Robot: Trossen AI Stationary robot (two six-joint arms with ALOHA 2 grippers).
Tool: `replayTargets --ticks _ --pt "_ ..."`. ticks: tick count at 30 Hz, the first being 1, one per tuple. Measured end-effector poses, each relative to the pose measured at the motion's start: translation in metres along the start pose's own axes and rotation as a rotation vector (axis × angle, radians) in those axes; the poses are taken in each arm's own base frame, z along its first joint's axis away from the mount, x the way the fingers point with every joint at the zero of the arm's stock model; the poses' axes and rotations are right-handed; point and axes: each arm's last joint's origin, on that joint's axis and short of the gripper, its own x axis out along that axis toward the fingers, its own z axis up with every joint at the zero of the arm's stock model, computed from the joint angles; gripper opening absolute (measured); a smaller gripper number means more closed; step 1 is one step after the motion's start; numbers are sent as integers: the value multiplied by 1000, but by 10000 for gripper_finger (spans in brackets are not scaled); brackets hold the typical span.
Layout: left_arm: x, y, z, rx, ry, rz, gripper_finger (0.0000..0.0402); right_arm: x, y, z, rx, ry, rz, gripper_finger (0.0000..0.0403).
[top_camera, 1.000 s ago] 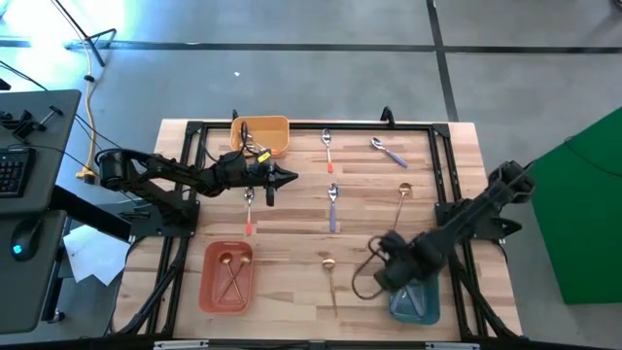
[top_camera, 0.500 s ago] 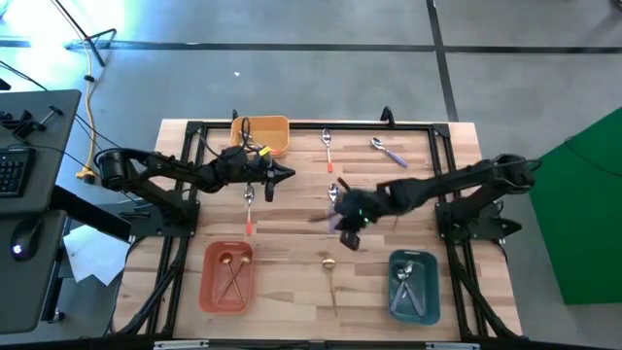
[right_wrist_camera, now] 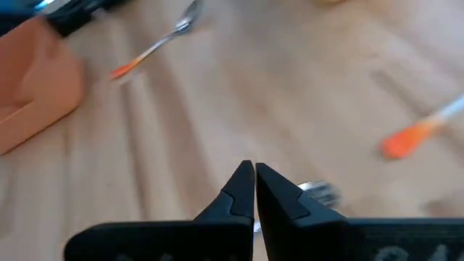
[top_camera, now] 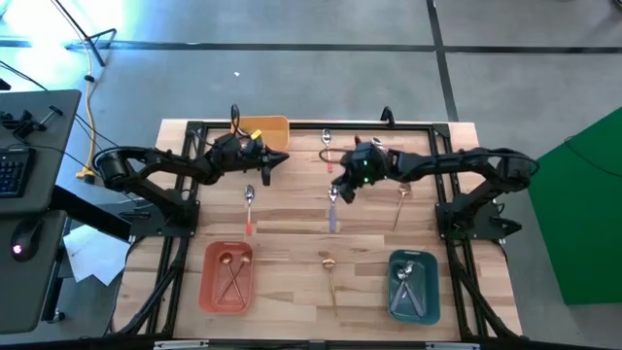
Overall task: Sort silverware by color (type)
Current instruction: Put the top orange spoon into the yellow bin
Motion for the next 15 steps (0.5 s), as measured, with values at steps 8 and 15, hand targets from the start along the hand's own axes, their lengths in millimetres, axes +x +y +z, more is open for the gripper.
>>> replayTargets --ticks 8,15 --pt "-5 16 -2 -20 35 72 0 -18 -17 42 52 -64 -255 20" --pt "-6 20 -4 -21 52 88 0 -22 -26 46 140 -65 -330 109"
